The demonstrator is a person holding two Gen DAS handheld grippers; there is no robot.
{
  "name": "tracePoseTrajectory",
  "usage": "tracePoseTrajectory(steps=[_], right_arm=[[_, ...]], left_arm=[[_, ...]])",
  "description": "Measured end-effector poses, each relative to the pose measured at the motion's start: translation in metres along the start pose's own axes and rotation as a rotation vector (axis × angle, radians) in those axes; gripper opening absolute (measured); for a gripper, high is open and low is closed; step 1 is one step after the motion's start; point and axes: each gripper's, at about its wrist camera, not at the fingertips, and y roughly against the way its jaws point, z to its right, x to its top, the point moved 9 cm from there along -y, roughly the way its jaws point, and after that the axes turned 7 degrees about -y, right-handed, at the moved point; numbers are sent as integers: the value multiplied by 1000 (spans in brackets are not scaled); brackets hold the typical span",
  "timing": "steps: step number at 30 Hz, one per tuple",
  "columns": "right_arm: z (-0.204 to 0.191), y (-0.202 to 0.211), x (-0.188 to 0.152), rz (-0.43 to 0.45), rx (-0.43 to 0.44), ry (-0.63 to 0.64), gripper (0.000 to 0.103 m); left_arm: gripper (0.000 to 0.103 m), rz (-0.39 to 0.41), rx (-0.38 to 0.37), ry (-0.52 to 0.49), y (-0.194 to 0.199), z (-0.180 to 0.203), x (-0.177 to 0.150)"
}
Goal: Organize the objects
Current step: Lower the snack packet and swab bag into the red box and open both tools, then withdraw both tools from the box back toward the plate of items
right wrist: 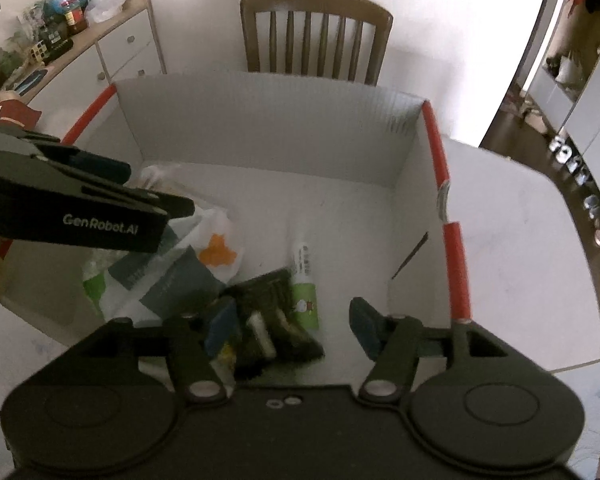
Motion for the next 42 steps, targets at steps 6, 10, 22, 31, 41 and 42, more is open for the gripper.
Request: tracePoseTrajectory(steps=[6, 10, 22, 31, 41, 42], right_arm=[[0, 13, 5, 32, 9, -5, 63], [1, 27, 9, 49, 17, 3, 63], [3, 89, 0, 135, 74, 27, 72], [4, 135, -23, 187, 113, 50, 75], [10, 174, -69, 203, 155, 60, 78], [11, 175, -75, 200, 161, 54, 78]], left_arm=[[68, 20, -5, 3, 13, 5, 1], [68, 43, -2, 3, 28, 9, 2], [69, 106, -10, 16, 88, 28, -7], [72, 153, -27, 30, 134, 53, -30], [80, 196, -59, 57, 177, 81, -68], [80, 197, -60, 60, 180, 84, -72]])
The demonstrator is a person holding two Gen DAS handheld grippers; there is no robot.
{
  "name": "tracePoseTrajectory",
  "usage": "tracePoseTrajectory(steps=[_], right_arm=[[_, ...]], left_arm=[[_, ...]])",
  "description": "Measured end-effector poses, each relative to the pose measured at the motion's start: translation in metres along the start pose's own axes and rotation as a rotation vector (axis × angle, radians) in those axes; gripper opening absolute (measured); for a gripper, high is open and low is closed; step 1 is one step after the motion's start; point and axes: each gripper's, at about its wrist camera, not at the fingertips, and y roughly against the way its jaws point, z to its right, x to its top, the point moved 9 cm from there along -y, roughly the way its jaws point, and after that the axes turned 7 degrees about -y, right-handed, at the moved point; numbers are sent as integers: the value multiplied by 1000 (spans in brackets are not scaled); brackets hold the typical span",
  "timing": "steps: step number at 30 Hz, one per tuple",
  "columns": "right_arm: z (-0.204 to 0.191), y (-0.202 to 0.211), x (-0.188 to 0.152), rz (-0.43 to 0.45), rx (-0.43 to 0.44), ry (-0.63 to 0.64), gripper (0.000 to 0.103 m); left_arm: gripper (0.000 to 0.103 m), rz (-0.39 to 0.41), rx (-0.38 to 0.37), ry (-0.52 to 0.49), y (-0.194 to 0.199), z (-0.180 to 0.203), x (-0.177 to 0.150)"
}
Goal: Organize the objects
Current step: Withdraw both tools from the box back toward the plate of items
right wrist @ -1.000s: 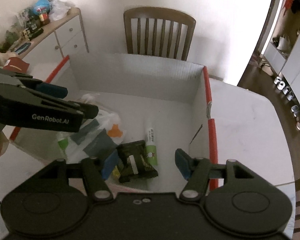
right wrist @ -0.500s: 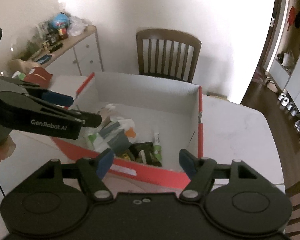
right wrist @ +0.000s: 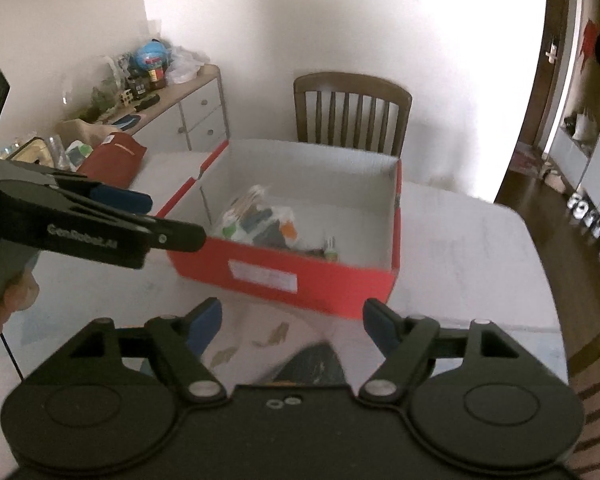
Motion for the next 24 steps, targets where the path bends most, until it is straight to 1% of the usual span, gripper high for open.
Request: tracePoseTrajectory(steps=[4, 7, 10, 12, 16, 18, 19, 24], right_arm=[[4, 8, -25, -21, 1, -14, 80], [7, 13, -44, -31, -6, -12, 87], [10, 17, -61, -36, -14, -12, 89], [12, 19, -71, -47, -12, -19, 89], [18, 19, -91, -71, -16, -39, 89], [20, 17, -99, -81, -20, -50, 89], [21, 16, -104, -88, -20, -53, 89], [19, 10, -121, -117, -19, -61, 89]], left_arm=[[80, -11, 2, 6, 10, 9, -21], [80, -29, 5, 7, 13, 15, -39], [81, -43, 3, 20, 14, 20, -58], [86, -58, -4, 35, 13, 23, -70], [88, -81, -8, 58, 9, 30, -94], [98, -92, -7, 67, 6, 33, -105], [100, -94, -4, 73, 5, 35, -110], [101, -116, 12, 83, -4, 42, -135]])
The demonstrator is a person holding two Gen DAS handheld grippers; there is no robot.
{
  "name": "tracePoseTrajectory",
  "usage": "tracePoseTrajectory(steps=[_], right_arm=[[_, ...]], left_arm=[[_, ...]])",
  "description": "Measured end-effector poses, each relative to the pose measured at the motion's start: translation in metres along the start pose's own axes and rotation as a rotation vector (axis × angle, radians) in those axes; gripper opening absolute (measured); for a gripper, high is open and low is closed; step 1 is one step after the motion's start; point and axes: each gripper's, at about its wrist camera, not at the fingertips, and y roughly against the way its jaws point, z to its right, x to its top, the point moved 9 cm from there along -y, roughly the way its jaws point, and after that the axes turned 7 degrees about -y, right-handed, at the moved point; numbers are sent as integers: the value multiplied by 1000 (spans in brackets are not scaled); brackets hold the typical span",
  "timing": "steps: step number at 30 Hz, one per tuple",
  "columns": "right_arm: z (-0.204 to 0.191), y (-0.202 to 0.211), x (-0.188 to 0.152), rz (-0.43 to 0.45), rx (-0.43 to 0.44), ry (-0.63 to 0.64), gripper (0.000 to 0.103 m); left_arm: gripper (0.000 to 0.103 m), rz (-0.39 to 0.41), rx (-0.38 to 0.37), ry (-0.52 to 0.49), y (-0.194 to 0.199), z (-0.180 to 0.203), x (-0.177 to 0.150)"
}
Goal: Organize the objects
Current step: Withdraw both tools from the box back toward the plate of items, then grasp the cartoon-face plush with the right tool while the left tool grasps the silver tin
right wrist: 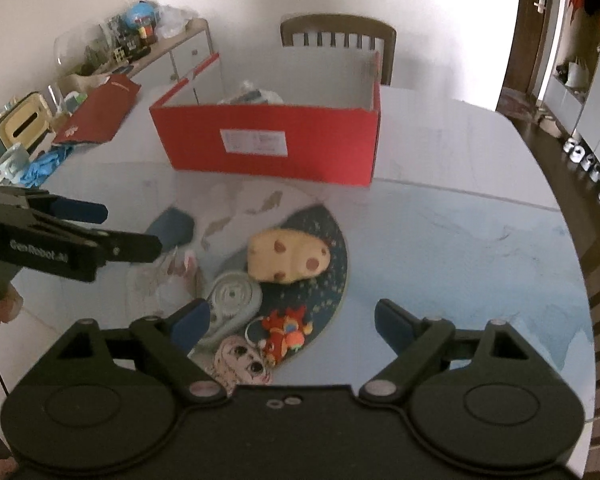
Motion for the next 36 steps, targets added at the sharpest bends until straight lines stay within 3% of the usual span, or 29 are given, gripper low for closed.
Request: tracePoseTrajectory(steps=[11, 16, 27, 32, 36], right_arm=[[-18, -19, -35, -75, 18, 42, 88], [-25, -26, -47, -101, 15, 55, 85], [-31, -40, -60, -141, 1, 48, 84], [-32, -43, -61, -146, -4, 46, 80], [-34, -45, -60, -152, 1, 48, 75]], left_arm=[[102, -49, -12, 53, -23, 7, -39], [102, -44, 18, 59, -28, 9, -47], [102, -15, 68, 142, -41, 7, -45], [101, -11, 72, 200, -44, 5, -45], [100, -2, 73, 184, -44, 8, -44]])
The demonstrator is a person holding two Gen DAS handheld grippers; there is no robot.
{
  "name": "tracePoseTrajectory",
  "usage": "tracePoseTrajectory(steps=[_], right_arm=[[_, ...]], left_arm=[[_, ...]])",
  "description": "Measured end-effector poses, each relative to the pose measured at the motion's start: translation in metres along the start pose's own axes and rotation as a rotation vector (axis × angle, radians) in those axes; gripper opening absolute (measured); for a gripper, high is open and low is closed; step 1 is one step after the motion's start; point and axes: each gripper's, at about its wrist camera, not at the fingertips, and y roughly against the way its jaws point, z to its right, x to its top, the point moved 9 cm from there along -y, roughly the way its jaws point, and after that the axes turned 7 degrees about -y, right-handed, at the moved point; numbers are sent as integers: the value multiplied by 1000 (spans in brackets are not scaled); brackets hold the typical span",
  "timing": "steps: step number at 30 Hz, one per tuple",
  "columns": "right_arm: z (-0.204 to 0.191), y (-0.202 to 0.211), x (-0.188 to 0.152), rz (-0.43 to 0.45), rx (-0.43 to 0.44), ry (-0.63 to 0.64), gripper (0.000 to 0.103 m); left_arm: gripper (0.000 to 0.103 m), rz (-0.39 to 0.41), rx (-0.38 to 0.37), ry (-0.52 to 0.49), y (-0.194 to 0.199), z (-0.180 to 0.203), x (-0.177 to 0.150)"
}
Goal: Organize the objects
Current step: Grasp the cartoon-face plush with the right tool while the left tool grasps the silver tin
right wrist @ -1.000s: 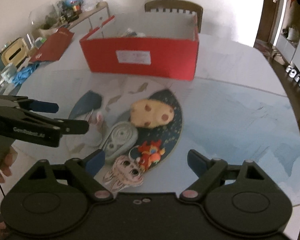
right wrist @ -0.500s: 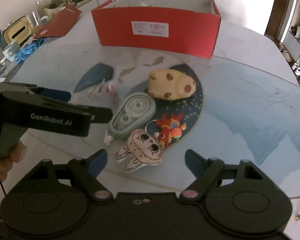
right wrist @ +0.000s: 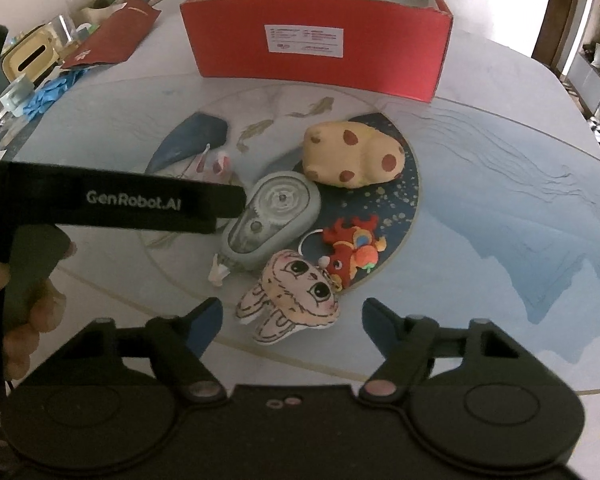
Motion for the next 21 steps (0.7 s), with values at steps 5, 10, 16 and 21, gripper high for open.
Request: tracePoseTrajectory(steps=[5, 10, 16, 21], right_arm=[[-1, -3, 1, -8, 13, -9, 71], [-2, -5, 1, -13, 16, -9, 66], [-1, -6, 0, -14, 10, -6, 59], [-1, -5, -1, -8, 11, -6, 56]], left_arm=[[76, -12, -39, 17, -2, 3, 0], [57, -33, -48, 60, -5, 0, -2], [39, -37, -54, 65, -3, -1, -3], [30, -35, -49, 56, -1, -3, -4]])
